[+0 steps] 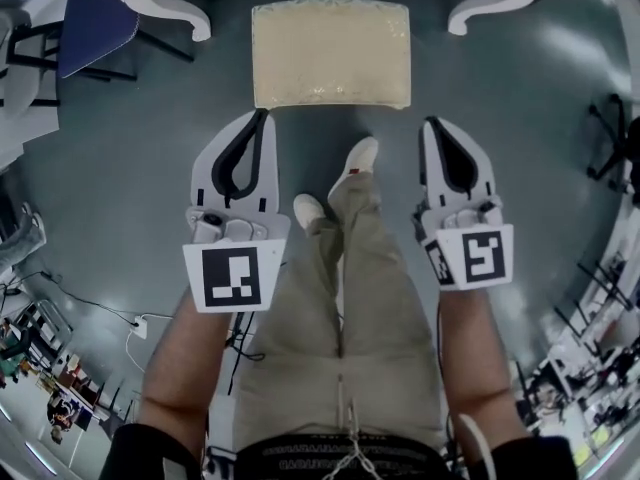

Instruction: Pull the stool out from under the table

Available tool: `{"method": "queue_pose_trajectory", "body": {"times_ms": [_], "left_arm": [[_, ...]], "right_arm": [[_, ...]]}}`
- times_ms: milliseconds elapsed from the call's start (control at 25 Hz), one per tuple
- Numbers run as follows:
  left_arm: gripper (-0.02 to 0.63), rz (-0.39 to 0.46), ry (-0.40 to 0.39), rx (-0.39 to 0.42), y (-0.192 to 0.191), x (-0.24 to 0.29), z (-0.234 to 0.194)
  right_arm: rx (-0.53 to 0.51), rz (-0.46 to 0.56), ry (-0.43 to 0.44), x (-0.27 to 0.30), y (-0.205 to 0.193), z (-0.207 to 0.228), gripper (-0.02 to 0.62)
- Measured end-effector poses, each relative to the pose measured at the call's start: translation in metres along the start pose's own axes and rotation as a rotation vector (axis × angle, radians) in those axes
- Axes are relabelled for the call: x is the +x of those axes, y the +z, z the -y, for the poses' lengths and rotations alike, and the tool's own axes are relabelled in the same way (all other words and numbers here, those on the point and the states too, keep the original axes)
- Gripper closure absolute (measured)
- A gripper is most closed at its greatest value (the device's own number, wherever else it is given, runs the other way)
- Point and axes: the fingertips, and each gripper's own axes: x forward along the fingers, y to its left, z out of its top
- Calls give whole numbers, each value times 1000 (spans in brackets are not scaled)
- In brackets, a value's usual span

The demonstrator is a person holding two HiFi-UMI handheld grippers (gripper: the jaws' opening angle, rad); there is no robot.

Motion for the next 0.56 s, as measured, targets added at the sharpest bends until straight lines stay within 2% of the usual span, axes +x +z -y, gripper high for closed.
{"method": "queue_pose_trajectory", "body": {"times_ms": [200,440,560], "left_arm": [[603,-34,-43,75,-14,-1,11],[603,-63,-29,52,-25,3,9],[603,-73,-13,46,-26,9,3]], "right_arm": [[5,-22,30,2,-2,-13,594],[-38,-59,26,-1,-20,1,594],[7,-64,16,4,-18,6,594]]}}
